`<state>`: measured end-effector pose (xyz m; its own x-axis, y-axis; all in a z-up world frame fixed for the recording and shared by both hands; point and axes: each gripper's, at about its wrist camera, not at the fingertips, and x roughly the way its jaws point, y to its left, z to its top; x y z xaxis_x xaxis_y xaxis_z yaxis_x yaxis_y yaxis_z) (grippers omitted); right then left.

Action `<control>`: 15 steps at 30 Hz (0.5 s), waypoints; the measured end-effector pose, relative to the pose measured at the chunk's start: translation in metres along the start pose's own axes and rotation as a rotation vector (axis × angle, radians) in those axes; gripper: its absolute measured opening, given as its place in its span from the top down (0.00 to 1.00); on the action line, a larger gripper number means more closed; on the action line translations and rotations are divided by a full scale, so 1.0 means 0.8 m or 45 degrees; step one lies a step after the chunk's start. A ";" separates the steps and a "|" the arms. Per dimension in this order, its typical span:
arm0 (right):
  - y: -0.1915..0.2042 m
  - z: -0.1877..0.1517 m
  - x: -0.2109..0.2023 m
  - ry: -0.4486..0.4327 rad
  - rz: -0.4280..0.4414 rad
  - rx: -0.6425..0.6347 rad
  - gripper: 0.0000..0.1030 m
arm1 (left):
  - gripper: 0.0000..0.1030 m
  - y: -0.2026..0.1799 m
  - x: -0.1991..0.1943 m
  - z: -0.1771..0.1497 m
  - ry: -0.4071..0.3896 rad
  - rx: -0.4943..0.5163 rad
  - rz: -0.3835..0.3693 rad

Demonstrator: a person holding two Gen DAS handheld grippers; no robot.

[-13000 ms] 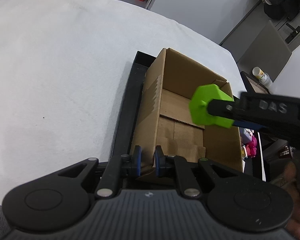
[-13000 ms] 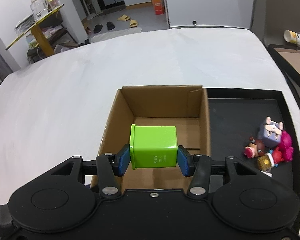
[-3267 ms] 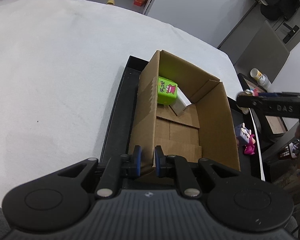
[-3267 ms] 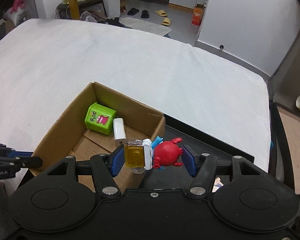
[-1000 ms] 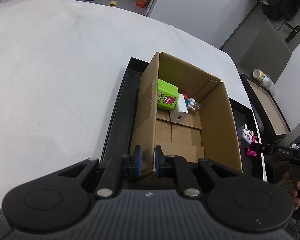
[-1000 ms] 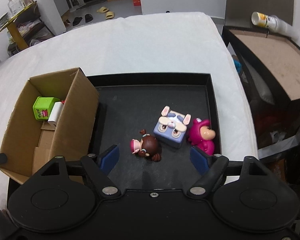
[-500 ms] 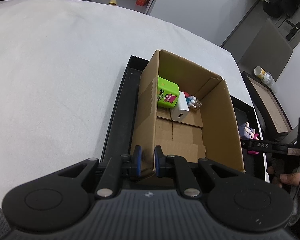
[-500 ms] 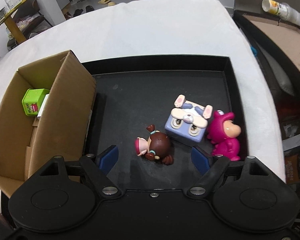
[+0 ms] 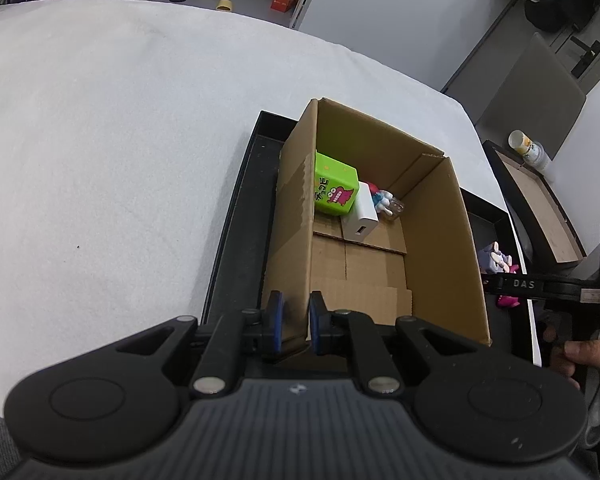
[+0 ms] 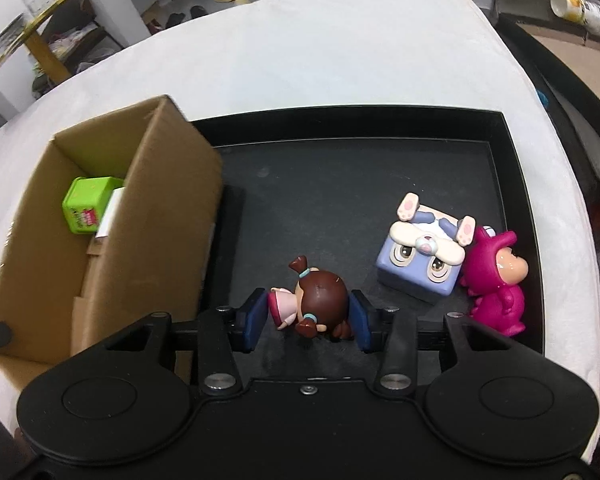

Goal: Organize rigid objects
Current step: 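Carry the doll figure with the right gripper over the cardboard box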

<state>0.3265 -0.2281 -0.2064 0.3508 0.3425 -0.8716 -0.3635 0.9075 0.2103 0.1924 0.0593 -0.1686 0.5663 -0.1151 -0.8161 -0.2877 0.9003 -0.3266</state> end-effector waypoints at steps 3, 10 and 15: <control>0.001 -0.002 -0.013 -0.012 -0.001 -0.006 0.58 | 0.88 0.000 -0.001 0.000 -0.003 -0.001 -0.001; 0.008 -0.003 -0.044 -0.058 0.005 -0.024 0.58 | 0.88 0.000 -0.004 -0.001 -0.006 0.002 -0.004; 0.016 0.000 -0.063 -0.088 0.017 -0.040 0.58 | 0.88 0.000 -0.006 -0.002 -0.009 0.001 -0.004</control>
<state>0.3044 -0.2338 -0.1600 0.4042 0.3714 -0.8358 -0.3949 0.8951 0.2068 0.1884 0.0588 -0.1655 0.5728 -0.1151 -0.8116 -0.2853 0.9002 -0.3291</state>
